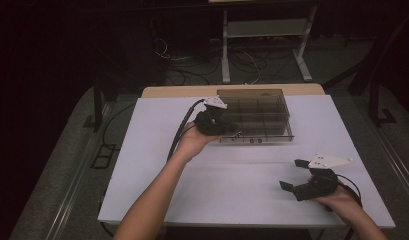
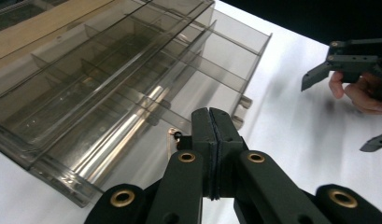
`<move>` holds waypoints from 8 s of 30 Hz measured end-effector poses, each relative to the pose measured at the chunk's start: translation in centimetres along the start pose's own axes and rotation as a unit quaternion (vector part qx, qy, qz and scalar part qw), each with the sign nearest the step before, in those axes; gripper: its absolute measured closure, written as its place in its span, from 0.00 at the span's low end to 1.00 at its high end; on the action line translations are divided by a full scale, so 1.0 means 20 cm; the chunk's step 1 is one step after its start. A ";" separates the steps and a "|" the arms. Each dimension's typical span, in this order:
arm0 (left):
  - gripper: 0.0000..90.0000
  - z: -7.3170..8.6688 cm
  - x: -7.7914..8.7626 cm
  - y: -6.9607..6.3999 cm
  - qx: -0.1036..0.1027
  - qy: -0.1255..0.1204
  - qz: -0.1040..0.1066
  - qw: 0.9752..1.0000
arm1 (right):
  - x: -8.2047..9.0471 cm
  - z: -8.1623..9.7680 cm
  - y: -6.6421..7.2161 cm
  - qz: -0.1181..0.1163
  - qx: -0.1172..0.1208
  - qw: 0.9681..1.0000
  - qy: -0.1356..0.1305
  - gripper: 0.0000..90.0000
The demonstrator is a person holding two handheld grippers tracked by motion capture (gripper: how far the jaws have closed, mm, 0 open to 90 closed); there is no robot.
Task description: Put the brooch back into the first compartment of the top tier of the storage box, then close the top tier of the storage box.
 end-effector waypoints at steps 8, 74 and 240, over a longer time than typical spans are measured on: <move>0.99 0.01 -0.03 -0.11 -0.015 0.001 0.014 1.000 | 0.01 0.00 0.00 0.001 0.000 1.000 -0.002 0.00; 0.99 0.10 -0.28 -0.06 -0.021 0.025 -0.018 0.999 | 0.01 0.01 -0.01 -0.002 0.001 1.000 -0.001 0.00; 0.00 0.60 0.23 -0.14 0.000 -0.061 -0.071 0.996 | 0.00 0.01 -0.01 -0.002 0.002 1.000 0.000 0.00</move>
Point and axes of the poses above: each handheld gripper's, and its own axes: x roughly backward along the jaws, z roughly out of its underside, y roughly to its left, the point moved 5 cm from there along -x, roughly forward along the jaws, and after that the axes turned 9 degrees about z, right-handed, at the moved point
